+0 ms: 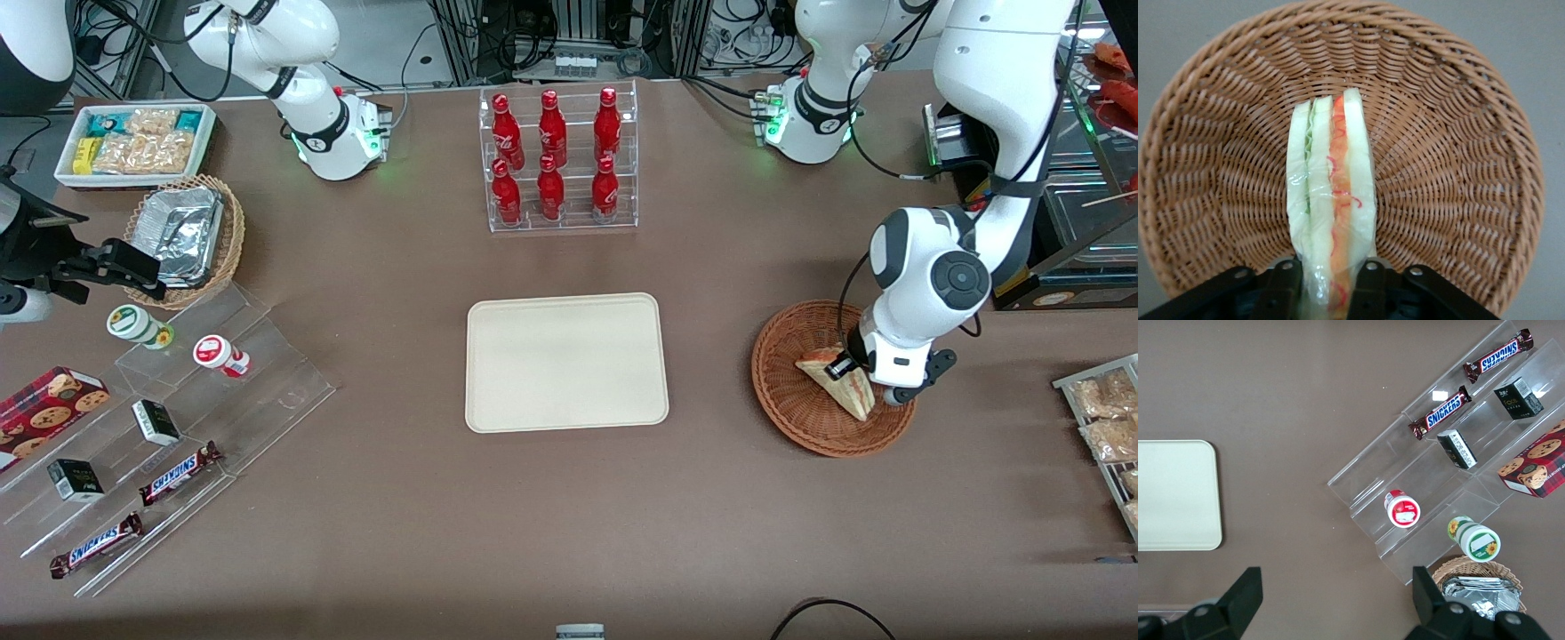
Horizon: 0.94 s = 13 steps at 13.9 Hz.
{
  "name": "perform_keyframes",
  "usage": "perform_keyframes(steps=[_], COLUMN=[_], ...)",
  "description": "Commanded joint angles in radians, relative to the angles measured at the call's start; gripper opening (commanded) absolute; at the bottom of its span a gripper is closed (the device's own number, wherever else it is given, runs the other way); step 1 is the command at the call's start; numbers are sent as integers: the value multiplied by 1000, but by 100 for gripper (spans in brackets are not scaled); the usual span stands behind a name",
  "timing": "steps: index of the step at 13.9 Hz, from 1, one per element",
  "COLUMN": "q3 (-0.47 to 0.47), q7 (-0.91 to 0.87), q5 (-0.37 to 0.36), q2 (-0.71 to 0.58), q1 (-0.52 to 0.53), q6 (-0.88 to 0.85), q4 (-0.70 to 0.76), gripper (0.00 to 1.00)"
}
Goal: Place sandwich from basket to tray
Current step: 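Lift the sandwich and carry it toward the cream tray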
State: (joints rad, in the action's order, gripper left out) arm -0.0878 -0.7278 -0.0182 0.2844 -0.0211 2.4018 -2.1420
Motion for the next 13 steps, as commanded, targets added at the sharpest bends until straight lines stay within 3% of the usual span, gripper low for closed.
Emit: perform_keyframes(steps=[1, 6, 13], q3=[-16, -21, -21], q7=[-18, -80, -134], q5=[-14, -16, -14], q2=[-66, -62, -34], q1=[-26, -161, -370], q6=[-212, -567, -622], q4=[104, 367, 490], gripper=[9, 9, 9])
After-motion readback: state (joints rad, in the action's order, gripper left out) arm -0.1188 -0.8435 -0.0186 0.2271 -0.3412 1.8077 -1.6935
